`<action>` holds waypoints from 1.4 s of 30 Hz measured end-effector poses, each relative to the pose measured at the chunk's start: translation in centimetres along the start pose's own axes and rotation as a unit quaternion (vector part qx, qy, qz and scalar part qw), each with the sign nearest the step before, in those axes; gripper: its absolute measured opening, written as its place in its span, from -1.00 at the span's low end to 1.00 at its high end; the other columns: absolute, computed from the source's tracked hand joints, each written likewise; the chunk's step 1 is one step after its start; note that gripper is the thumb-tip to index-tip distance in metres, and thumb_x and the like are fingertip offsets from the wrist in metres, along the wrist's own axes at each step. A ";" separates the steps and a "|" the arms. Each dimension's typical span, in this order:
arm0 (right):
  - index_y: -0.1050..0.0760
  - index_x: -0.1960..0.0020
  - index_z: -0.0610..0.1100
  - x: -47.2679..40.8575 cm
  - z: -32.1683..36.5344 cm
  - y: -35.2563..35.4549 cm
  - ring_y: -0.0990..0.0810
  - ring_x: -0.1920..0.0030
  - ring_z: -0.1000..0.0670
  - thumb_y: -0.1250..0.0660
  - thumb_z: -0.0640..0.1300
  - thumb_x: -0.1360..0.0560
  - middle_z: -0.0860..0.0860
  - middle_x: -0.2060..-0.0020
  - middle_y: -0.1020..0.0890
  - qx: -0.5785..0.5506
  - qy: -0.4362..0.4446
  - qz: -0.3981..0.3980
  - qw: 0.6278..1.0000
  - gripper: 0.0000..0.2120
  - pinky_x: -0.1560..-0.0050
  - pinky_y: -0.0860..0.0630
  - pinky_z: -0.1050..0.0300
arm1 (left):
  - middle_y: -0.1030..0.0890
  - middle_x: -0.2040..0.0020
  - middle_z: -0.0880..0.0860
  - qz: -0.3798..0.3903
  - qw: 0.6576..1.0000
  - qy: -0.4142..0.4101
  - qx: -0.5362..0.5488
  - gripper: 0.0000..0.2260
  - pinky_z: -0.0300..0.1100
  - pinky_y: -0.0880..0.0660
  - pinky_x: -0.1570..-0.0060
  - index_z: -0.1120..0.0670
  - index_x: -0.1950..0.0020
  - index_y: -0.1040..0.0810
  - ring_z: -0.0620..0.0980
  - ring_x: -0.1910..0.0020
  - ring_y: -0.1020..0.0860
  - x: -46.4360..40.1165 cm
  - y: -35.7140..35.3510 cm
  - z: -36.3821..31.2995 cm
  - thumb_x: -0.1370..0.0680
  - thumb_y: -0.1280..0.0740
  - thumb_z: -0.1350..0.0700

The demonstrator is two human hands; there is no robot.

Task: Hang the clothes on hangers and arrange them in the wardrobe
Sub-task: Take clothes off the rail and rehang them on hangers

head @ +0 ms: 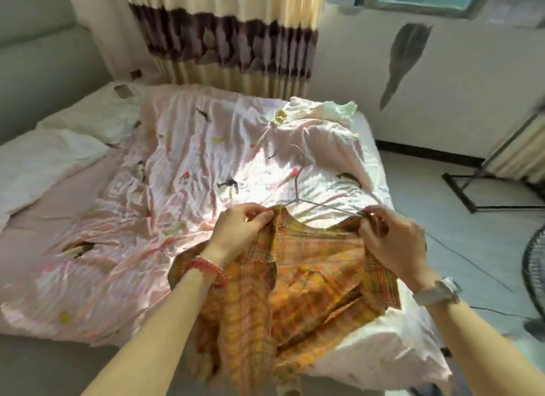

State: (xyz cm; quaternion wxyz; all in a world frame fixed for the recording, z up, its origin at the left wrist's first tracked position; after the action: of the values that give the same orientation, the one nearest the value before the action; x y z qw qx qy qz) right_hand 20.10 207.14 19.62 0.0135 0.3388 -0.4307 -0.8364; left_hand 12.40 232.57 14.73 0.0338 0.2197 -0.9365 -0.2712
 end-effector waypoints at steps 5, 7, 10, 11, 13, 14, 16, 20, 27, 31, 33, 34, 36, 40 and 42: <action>-0.58 0.02 -0.12 -7.3 -7.5 0.7 -0.59 0.14 -0.17 -0.27 -0.08 -0.41 -0.09 0.15 -0.66 0.055 -0.023 -0.077 0.995 -0.79 0.05 -0.42 0.04 | -0.60 0.06 0.09 -0.040 0.995 -0.083 -0.037 -0.84 -0.22 -0.39 0.09 0.16 0.01 -0.60 0.03 0.06 -0.52 -9.0 -6.3 -6.1 -0.52 -0.33 0.09; -0.57 0.03 -0.12 -10.4 -10.6 -1.3 -0.56 0.11 -0.18 -0.30 -0.13 -0.44 -0.07 0.16 -0.66 0.077 -0.023 -0.080 0.994 -0.85 -0.02 -0.30 0.02 | -0.57 0.02 0.12 -0.056 0.991 -0.100 -0.073 -0.83 -0.20 -0.37 0.08 0.16 -0.03 -0.58 0.07 0.03 -0.52 -13.2 -9.2 -6.6 -0.53 -0.31 0.09; -0.58 0.04 -0.13 -14.2 -16.7 -6.9 -0.50 0.08 -0.17 -0.32 -0.17 -0.47 -0.07 0.19 -0.66 0.099 -0.055 -0.034 0.993 -0.90 0.02 -0.24 0.00 | -0.56 -0.07 0.05 -0.044 0.983 -0.076 -0.162 -0.79 -0.12 -0.28 -0.08 0.07 -0.10 -0.55 0.05 -0.08 -0.48 -20.5 -14.5 -4.6 -0.56 -0.25 0.02; -0.57 0.02 -0.13 -15.1 -19.0 -9.4 -0.49 0.06 -0.18 -0.30 -0.17 -0.48 -0.09 0.17 -0.65 0.105 -0.081 -0.007 0.991 -0.88 0.05 -0.29 -0.01 | -0.55 -0.10 0.04 -0.028 0.976 -0.056 -0.207 -0.77 -0.11 -0.24 -0.11 0.05 -0.13 -0.54 0.04 -0.13 -0.46 -23.0 -16.6 -3.2 -0.57 -0.22 -0.01; -0.51 -0.14 -0.14 -16.0 -23.7 -14.8 -0.45 -0.06 -0.20 -0.25 -0.16 -0.51 -0.14 0.02 -0.61 0.095 -0.155 0.070 0.981 -0.78 0.03 -0.38 -0.06 | -0.51 -0.19 0.04 0.005 0.960 -0.010 -0.281 -0.73 -0.06 -0.19 -0.20 0.00 -0.22 -0.48 0.04 -0.21 -0.39 -27.0 -20.3 -0.3 -0.58 -0.16 -0.05; -0.41 -0.27 -0.13 -16.1 -25.7 -17.7 -0.40 -0.17 -0.20 -0.22 -0.15 -0.53 -0.15 -0.13 -0.54 0.089 -0.191 0.123 0.970 -0.69 -0.07 -0.38 -0.08 | -0.46 -0.25 0.04 0.015 0.954 0.010 -0.300 -0.69 -0.01 -0.14 -0.26 -0.03 -0.29 -0.42 0.04 -0.26 -0.34 -28.5 -21.9 1.1 -0.58 -0.14 -0.07; -0.16 -0.45 -0.12 -15.6 -28.1 -22.9 -0.24 -0.35 -0.15 -0.18 -0.11 -0.55 -0.11 -0.39 -0.31 0.077 -0.222 0.223 0.946 -0.51 -0.33 -0.25 -0.05 | -0.33 -0.36 0.03 0.029 0.944 0.028 -0.327 -0.60 0.09 -0.05 -0.34 -0.08 -0.41 -0.25 0.05 -0.35 -0.24 -30.2 -24.7 3.6 -0.57 -0.14 -0.09; -0.08 -0.48 -0.13 -13.7 -27.8 -27.8 -0.09 -0.46 -0.09 -0.12 -0.11 -0.57 -0.09 -0.47 -0.17 0.041 -0.198 0.269 0.942 -0.49 -0.46 -0.05 -0.02 | -0.29 -0.40 0.09 0.172 0.924 0.148 -0.307 -0.54 0.09 -0.10 -0.39 0.08 -0.45 -0.24 0.11 -0.26 -0.31 -28.3 -28.5 11.4 -0.56 -0.20 0.02; -0.15 -0.45 -0.08 -9.8 -19.4 -29.3 -0.04 -0.48 -0.03 -0.09 -0.08 -0.58 -0.02 -0.46 -0.19 0.026 -0.130 0.299 0.945 -0.55 -0.48 0.00 -0.06 | -0.39 -0.38 0.09 -0.020 0.935 -0.012 -0.353 -0.61 0.17 -0.09 -0.32 0.04 -0.34 -0.41 0.09 -0.39 -0.30 -23.1 -20.9 8.8 -0.50 -0.29 0.08; -0.23 -0.42 -0.09 -6.9 -9.7 -29.9 -0.09 -0.47 -0.05 -0.12 -0.10 -0.56 -0.03 -0.43 -0.28 -0.005 -0.023 0.328 0.944 -0.57 -0.47 -0.03 -0.09 | -0.53 -0.23 0.14 -0.080 0.923 0.024 -0.375 -0.63 0.26 -0.28 -0.21 0.11 -0.19 -0.55 0.16 -0.26 -0.46 -16.1 -13.2 11.2 -0.40 -0.43 0.17; -0.29 -0.39 -0.12 -4.9 -3.7 -30.0 -0.17 -0.44 -0.10 -0.15 -0.13 -0.54 -0.07 -0.39 -0.34 -0.029 0.044 0.345 0.937 -0.58 -0.44 -0.09 -0.12 | -0.52 -0.26 0.11 -0.101 0.916 0.071 -0.382 -0.64 0.24 -0.23 -0.26 0.09 -0.21 -0.53 0.13 -0.28 -0.44 -11.6 -8.9 12.9 -0.42 -0.39 0.15; -0.32 -0.37 -0.15 -3.7 -0.5 -29.9 -0.22 -0.42 -0.13 -0.16 -0.14 -0.53 -0.09 -0.36 -0.38 -0.044 0.077 0.353 0.932 -0.59 -0.41 -0.14 -0.15 | -0.52 -0.26 0.10 -0.121 0.911 0.093 -0.384 -0.65 0.24 -0.22 -0.27 0.08 -0.22 -0.53 0.12 -0.29 -0.44 -8.9 -6.5 13.8 -0.44 -0.37 0.15; -0.43 -0.27 -0.19 -1.0 6.2 -29.3 -0.36 -0.33 -0.21 -0.24 -0.20 -0.49 -0.15 -0.27 -0.48 -0.072 0.144 0.355 0.921 -0.64 -0.30 -0.30 -0.19 | -0.56 -0.21 0.11 -0.170 0.895 0.131 -0.390 -0.68 0.26 -0.22 -0.25 0.09 -0.20 -0.55 0.12 -0.25 -0.47 -3.1 -1.4 15.5 -0.44 -0.33 0.15; -0.53 -0.11 -0.20 6.7 20.0 -27.3 -0.54 -0.14 -0.22 -0.40 -0.27 -0.34 -0.16 -0.09 -0.60 -0.134 0.270 0.360 0.883 -0.67 -0.10 -0.49 -0.17 | -0.54 -0.23 0.13 -0.245 0.847 0.255 -0.397 -0.67 0.26 -0.17 -0.29 0.12 -0.22 -0.53 0.14 -0.29 -0.43 11.0 8.5 19.7 -0.45 -0.36 0.18; -0.52 -0.13 -0.19 11.5 26.3 -26.2 -0.53 -0.16 -0.20 -0.36 -0.26 -0.38 -0.13 -0.10 -0.59 -0.167 0.327 0.375 0.851 -0.68 -0.15 -0.47 -0.16 | -0.53 -0.24 0.14 -0.288 0.812 0.313 -0.399 -0.67 0.24 -0.17 -0.29 0.14 -0.22 -0.53 0.14 -0.29 -0.42 18.9 12.4 21.1 -0.46 -0.36 0.18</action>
State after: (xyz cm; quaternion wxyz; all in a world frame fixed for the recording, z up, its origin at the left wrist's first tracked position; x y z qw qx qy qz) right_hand 3.15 238.68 4.63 0.5222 0.3982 -0.3496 -0.6682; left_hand -13.31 244.21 2.22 0.3301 0.5192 -0.5786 -0.5355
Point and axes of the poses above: each hand's wrist, its own x-axis away from the middle knuckle, its own y-axis out of the back of the hand, z = x × y, the point moved 9 cm from there along -x, towards the middle knuckle
